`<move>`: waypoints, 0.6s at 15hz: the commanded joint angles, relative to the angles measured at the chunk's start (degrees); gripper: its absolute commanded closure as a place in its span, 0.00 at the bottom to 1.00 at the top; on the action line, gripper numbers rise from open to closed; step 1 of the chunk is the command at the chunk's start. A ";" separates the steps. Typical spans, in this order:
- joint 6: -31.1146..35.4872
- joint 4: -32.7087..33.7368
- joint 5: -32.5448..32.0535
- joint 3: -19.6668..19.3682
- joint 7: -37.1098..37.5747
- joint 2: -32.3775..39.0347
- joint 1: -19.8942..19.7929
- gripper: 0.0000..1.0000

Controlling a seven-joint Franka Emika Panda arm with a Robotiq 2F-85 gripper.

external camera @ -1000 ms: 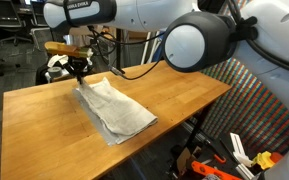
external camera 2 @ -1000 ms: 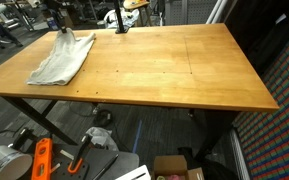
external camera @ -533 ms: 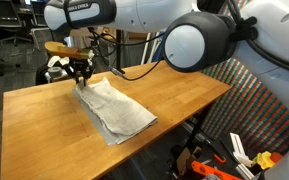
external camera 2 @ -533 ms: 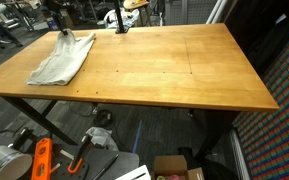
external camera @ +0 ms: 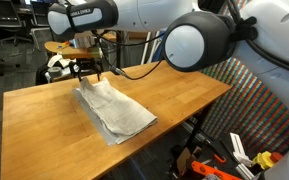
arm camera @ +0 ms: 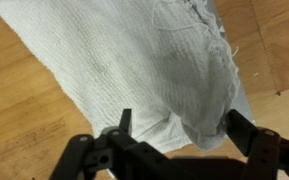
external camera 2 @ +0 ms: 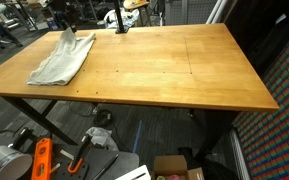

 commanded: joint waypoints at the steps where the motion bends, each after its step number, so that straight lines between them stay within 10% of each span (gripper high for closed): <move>1: -0.26 -1.59 -1.22 0.27 -5.65 -3.25 -0.20 0.00; 9: -1.41 0.68 -1.59 -0.74 -8.41 -2.03 -0.72 0.00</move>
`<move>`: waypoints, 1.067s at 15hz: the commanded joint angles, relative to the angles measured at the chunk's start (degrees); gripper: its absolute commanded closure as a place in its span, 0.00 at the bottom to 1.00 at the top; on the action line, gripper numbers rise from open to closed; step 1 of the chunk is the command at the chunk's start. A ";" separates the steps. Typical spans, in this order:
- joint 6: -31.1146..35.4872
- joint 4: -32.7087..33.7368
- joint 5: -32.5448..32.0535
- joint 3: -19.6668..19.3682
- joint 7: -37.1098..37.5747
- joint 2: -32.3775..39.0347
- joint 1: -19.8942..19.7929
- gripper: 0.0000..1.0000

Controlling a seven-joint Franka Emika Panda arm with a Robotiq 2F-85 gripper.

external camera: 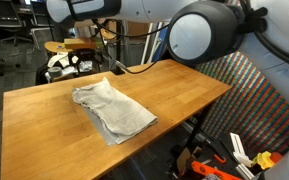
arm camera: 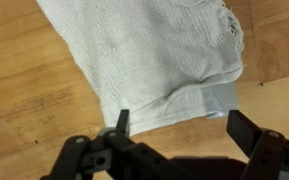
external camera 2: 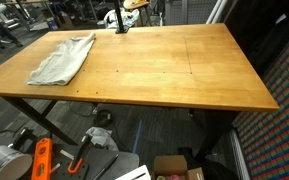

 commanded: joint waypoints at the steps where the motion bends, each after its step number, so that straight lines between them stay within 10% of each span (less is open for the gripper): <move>1: -1.47 1.02 -0.58 -0.63 -1.07 1.50 -0.57 0.00; 16: -2.68 9.13 -1.82 -6.17 14.06 11.10 0.26 0.00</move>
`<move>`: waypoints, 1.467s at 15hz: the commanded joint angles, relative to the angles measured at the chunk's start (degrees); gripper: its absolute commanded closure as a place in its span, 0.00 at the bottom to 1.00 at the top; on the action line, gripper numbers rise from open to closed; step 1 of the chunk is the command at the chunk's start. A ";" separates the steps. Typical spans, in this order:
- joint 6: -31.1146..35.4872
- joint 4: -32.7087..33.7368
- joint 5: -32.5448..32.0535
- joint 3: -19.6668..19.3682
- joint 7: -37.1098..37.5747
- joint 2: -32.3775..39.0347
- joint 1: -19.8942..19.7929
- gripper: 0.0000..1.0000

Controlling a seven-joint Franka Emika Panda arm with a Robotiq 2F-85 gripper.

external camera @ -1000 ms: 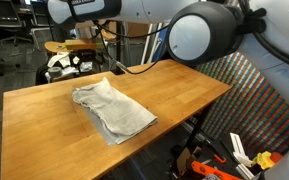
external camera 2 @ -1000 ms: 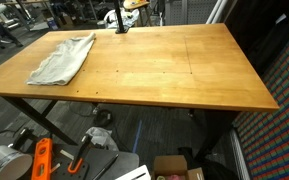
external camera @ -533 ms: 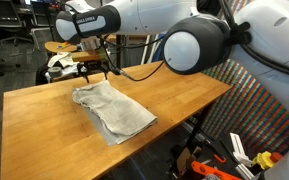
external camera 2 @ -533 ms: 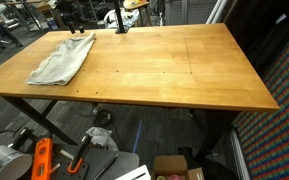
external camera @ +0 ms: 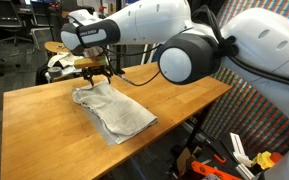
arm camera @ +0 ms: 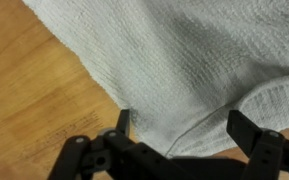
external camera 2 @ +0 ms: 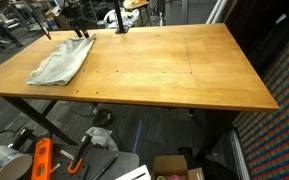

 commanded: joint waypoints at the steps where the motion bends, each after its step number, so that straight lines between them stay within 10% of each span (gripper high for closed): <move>1: -2.18 5.38 -0.76 -1.63 3.59 2.84 0.35 0.00; 22: -4.98 8.72 0.17 -3.39 13.53 5.29 -2.61 0.00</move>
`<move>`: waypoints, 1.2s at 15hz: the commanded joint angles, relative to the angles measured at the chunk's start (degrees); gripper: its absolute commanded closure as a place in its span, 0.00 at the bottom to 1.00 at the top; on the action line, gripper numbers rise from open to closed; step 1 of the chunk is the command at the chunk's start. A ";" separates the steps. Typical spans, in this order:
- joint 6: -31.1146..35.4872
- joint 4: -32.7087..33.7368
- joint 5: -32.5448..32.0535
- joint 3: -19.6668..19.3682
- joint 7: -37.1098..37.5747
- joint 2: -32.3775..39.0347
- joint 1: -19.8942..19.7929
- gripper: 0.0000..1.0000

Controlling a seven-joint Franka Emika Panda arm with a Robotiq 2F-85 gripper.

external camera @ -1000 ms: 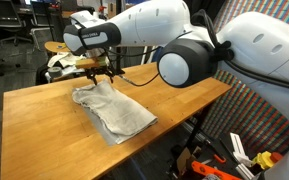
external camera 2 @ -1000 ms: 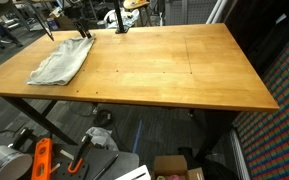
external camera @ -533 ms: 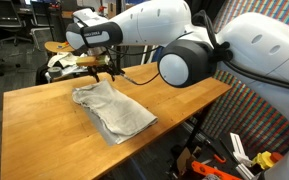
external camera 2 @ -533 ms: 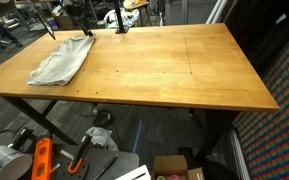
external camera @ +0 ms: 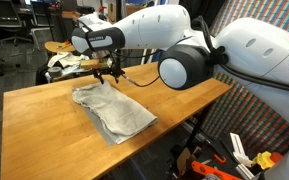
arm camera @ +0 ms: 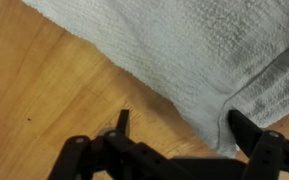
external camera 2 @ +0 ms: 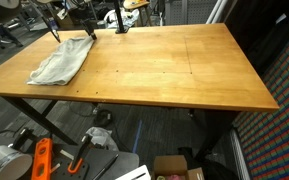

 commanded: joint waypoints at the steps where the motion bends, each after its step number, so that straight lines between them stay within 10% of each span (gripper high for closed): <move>1: -2.73 4.08 0.23 -0.33 0.78 1.62 -0.77 0.00; 18: -3.39 6.04 1.41 0.01 5.85 2.07 -3.25 0.00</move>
